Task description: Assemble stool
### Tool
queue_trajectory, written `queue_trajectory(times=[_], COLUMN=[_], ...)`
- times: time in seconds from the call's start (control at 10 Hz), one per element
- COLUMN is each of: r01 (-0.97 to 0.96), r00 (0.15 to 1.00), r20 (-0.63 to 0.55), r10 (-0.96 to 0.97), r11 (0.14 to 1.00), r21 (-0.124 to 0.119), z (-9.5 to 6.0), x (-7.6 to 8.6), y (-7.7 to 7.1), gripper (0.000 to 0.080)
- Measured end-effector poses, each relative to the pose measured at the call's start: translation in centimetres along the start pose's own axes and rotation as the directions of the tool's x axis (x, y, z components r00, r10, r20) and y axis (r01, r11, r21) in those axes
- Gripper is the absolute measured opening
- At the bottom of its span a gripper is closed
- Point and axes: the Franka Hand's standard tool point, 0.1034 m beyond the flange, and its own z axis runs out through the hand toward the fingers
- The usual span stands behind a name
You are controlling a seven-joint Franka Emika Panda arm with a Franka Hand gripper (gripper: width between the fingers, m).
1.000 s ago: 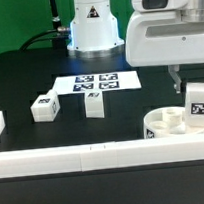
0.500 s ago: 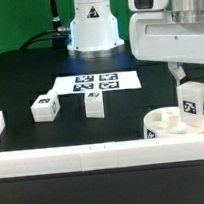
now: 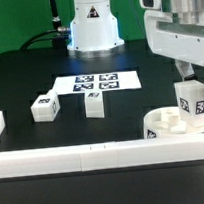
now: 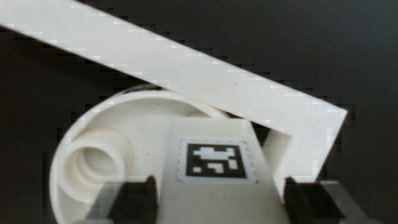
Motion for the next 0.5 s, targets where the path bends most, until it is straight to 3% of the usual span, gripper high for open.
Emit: queue_trajectory(times=[0.1, 0.2, 0.3, 0.4, 0.5], r01=[0.002, 0.017, 0.068, 0.099, 0.128], r00=[1.000, 1.000, 0.998, 0.995, 0.991], r20=[0.005, 0.005, 0.010, 0.016, 0.035], r10=[-0.002, -0.017, -0.068, -0.099, -0.129], r11=[1.000, 1.000, 0.998, 0.995, 0.991], r21=[0.001, 0.002, -0.003, 0.004, 0.028], z=[0.0, 0.0, -0.6, -1.6, -2.7], x=[-0.1, -0.1, -0.2, -0.3, -0.5], y=[0.0, 0.0, 0.0, -0.3, -0.7], gripper=[0.0340, 0.0533, 0.0612, 0.0612, 0.0643])
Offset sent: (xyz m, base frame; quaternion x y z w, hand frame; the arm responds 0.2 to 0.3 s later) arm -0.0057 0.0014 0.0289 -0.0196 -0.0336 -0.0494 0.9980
